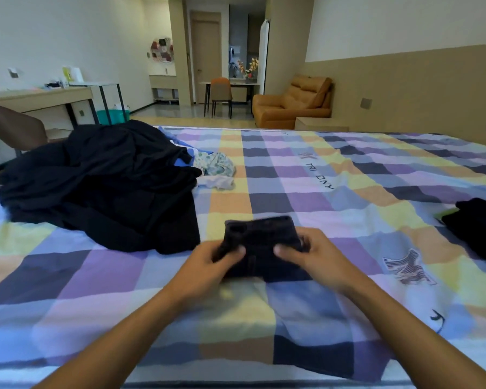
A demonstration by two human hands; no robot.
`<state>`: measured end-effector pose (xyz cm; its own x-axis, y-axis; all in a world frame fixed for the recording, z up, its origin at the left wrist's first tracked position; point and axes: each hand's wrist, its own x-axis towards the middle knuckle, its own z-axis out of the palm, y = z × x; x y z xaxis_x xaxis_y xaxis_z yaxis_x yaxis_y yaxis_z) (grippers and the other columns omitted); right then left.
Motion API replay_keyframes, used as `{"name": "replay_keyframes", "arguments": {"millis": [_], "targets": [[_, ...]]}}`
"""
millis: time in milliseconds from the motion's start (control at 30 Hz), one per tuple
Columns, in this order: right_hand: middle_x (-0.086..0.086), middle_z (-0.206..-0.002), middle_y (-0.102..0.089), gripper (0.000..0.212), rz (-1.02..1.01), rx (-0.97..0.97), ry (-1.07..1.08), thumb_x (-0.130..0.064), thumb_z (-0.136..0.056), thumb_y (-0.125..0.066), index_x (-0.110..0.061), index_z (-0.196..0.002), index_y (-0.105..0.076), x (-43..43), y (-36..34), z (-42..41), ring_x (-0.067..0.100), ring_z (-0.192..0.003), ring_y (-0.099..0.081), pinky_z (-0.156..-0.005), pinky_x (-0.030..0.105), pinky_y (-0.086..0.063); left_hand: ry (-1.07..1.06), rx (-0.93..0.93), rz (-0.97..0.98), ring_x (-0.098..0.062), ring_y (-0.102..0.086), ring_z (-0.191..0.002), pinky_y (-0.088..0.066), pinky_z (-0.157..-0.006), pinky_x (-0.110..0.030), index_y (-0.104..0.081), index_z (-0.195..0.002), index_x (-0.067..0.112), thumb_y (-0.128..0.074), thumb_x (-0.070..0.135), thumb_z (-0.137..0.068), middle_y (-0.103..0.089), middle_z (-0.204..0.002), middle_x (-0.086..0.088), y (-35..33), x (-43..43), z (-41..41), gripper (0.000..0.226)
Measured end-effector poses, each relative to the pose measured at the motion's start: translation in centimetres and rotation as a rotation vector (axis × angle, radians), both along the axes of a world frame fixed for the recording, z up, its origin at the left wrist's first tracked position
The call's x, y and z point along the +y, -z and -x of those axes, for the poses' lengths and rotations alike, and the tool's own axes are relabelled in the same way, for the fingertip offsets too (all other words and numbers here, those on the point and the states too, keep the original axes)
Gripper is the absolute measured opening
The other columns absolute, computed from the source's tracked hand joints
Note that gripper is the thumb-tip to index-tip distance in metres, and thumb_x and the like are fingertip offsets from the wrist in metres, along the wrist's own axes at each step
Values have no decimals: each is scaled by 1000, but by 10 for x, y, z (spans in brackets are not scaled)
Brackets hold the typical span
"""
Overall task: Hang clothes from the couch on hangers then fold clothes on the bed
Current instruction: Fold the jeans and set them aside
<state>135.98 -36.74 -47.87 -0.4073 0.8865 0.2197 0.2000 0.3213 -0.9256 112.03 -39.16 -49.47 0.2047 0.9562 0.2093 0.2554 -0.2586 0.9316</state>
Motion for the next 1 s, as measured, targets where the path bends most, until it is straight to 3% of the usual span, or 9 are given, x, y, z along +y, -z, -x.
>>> {"name": "replay_keyframes", "arguments": {"millis": [100, 167, 267, 333, 433, 533, 733, 900, 1000], "targets": [[-6, -76, -69, 10, -54, -90, 441, -29, -96, -68, -20, -94, -65, 17, 21, 17, 15, -77, -65, -70, 28, -50, -292, -77, 48, -10, -67, -70, -49, -58, -23, -60, -98, 23, -69, 34, -95, -71, -72, 7, 9, 17, -10, 14], [-5, -78, -63, 20, -130, -185, 662, -39, -97, -63, -22, -105, -56, 17, 39, 26, 20, -79, -62, -72, 38, -50, -457, -6, -27, -18, -66, -88, -53, -71, -31, -52, -110, 34, -71, 36, -92, -70, -89, 2, 20, 20, -17, 26], [-5, -111, -54, 36, -270, -311, 684, -48, -100, -50, -27, -129, -44, 10, 43, 33, 19, -100, -57, -84, 41, -49, -553, 325, -446, -17, -51, -109, -46, -86, -30, -51, -127, 27, -69, 20, -91, -54, -118, 4, 19, 12, -26, 41], [-3, -121, -51, 45, -303, -412, 652, -54, -98, -47, -30, -136, -42, 6, 41, 34, 21, -109, -53, -92, 43, -46, -517, 521, -571, -23, -45, -119, -44, -95, -37, -54, -134, 23, -68, 19, -90, -49, -130, 0, 18, 11, -31, 46], [-2, -115, -58, 47, -302, -599, 672, -59, -95, -50, -29, -130, -49, 8, 45, 34, 24, -109, -54, -93, 41, -42, -552, 639, -314, -25, -40, -123, -42, -101, -41, -32, -154, 20, -65, 39, -92, -48, -138, -4, 25, 12, -31, 73], [-2, -114, -61, 52, -292, -697, 725, -63, -90, -52, -31, -131, -48, 10, 46, 35, 25, -111, -53, -93, 41, -40, -575, 670, -177, -29, -44, -117, -42, -95, -42, -13, -159, 12, -63, 49, -91, -56, -132, -7, 28, 12, -31, 92], [1, -110, -67, 45, -263, -458, 693, -49, -84, -64, -26, -120, -48, 5, 42, 37, 29, -107, -58, -91, 44, -47, -492, 426, 4, -37, -64, -103, -46, -77, -40, -43, -133, 19, -73, 22, -81, -70, -112, -12, 9, 15, -41, 60], [7, -114, -65, 42, -144, -93, 627, -21, -88, -67, -23, -122, -42, -6, 27, 5, 29, -108, -60, -92, 42, -49, -413, 156, 87, -31, -62, -95, -52, -86, -49, -44, -117, 15, -67, 25, -93, -65, -108, -13, -9, 27, -85, 35], [3, -95, -65, 45, -206, 11, 735, -14, -87, -67, -25, -123, -43, -7, 4, -61, 23, -87, -63, -83, 44, -52, -296, -18, 106, -22, -63, -88, -50, -79, -41, -55, -113, 15, -60, 29, -100, -66, -100, -7, -21, 29, -142, 20]]}}
